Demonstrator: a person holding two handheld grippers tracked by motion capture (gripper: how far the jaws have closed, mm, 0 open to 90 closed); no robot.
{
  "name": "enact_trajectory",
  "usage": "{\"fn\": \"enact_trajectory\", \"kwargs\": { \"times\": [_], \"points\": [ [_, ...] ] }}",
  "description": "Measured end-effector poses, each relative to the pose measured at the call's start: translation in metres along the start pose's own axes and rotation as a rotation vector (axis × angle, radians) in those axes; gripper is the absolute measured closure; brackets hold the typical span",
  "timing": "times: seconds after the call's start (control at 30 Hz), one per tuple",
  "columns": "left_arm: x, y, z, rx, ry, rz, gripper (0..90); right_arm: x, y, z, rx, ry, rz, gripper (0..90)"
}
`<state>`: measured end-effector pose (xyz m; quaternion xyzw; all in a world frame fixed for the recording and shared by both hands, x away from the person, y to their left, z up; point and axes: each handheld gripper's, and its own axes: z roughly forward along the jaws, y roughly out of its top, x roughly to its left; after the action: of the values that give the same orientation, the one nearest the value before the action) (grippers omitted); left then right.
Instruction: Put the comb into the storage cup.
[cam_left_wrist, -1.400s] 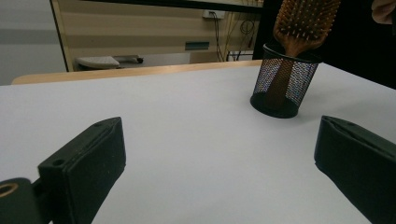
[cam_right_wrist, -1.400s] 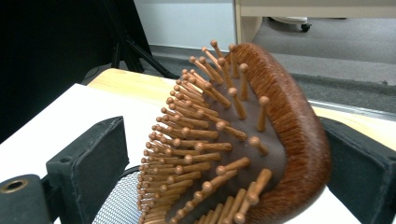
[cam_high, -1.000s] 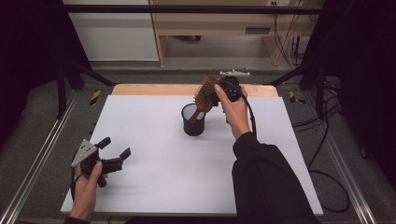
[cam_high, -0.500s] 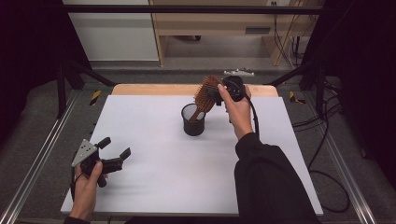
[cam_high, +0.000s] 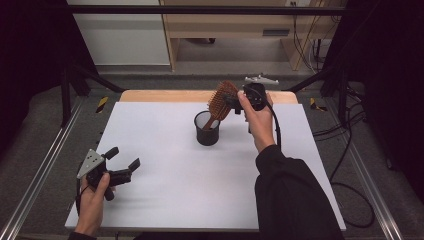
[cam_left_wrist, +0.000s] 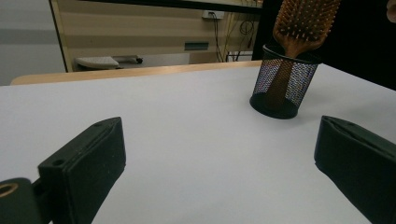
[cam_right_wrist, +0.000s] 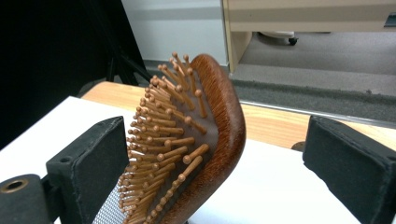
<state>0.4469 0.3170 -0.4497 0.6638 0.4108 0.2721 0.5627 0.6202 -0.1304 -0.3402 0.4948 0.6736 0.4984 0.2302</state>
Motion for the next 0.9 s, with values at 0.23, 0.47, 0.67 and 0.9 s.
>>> {"fn": "enact_trajectory", "kwargs": {
  "times": [0.23, 0.47, 0.67, 0.9],
  "points": [
    [0.000, 0.000, 0.000, -0.001, 0.001, -0.002, 2.3, -0.002, 0.001, -0.010, -0.046, -0.004, 0.014, 7.3],
    [0.001, 0.000, -0.001, -0.001, 0.007, -0.005, 2.3, -0.004, 0.003, -0.018, -0.059, 0.004, 0.015, 7.1],
    [0.001, 0.000, -0.001, -0.002, 0.012, -0.005, 2.3, -0.006, 0.003, -0.024, -0.062, 0.014, 0.020, 6.4],
    [0.003, 0.001, -0.003, -0.014, 0.020, -0.010, 2.3, -0.010, 0.002, -0.032, -0.087, 0.023, 0.038, 6.3]
  ]
}}
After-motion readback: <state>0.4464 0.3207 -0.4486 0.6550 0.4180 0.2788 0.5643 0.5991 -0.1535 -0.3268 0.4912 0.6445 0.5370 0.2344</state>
